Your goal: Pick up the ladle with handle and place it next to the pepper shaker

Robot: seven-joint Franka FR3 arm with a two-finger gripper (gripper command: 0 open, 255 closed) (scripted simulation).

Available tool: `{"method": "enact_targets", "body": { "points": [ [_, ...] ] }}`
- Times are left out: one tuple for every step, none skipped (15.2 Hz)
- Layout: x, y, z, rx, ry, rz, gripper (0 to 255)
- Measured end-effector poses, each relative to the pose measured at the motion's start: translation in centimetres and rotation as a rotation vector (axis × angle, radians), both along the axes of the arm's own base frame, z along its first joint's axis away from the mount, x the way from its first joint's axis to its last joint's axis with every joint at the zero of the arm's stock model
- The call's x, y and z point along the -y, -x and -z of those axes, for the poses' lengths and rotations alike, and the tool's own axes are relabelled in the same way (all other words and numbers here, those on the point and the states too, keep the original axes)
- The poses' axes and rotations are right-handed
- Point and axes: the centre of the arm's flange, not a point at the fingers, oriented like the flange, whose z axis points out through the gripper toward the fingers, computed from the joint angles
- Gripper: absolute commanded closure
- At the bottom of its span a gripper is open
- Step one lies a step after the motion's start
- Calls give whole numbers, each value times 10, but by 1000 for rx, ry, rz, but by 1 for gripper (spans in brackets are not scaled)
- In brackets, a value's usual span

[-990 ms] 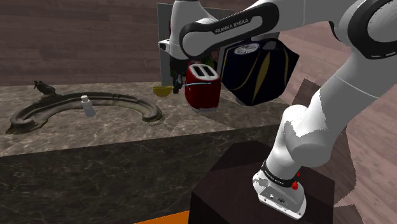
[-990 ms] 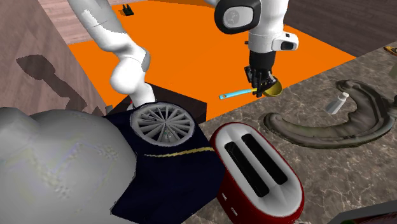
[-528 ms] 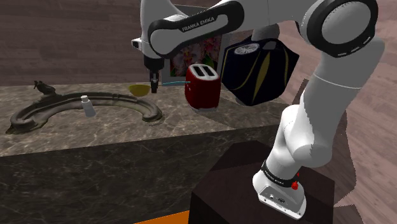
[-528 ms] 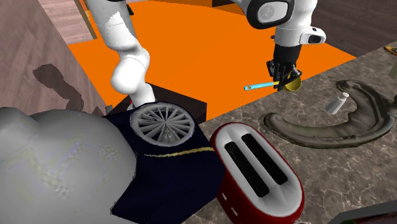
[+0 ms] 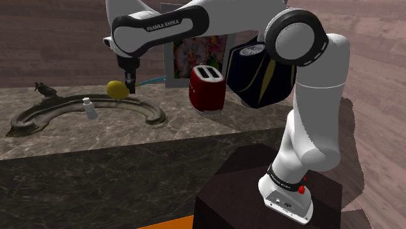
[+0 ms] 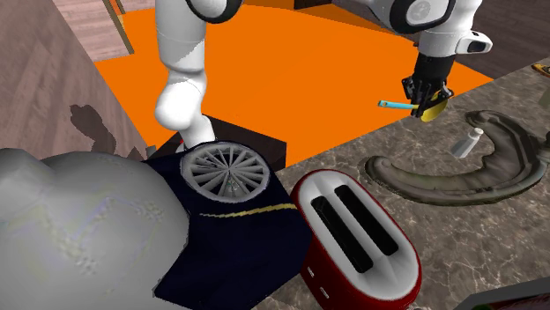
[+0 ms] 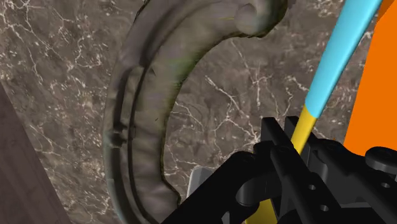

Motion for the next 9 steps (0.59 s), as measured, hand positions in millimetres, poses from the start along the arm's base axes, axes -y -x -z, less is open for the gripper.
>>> {"method": "enact_targets", "body": {
  "points": [
    [-10, -9, 1, 0, 0, 0, 255],
    [-19, -18, 3, 0, 0, 0, 255],
    [-29, -30, 5, 0, 0, 0, 255],
    [-40, -40, 4, 0, 0, 0, 255],
    [-49, -48, 3, 0, 0, 0, 255],
    [-57, -56, 5, 0, 0, 0, 255],
    [-62, -63, 7, 0, 0, 0, 255],
    [-65, -65, 11, -1, 0, 0, 255],
    [-66, -66, 14, -1, 0, 0, 255]
  ]
}}
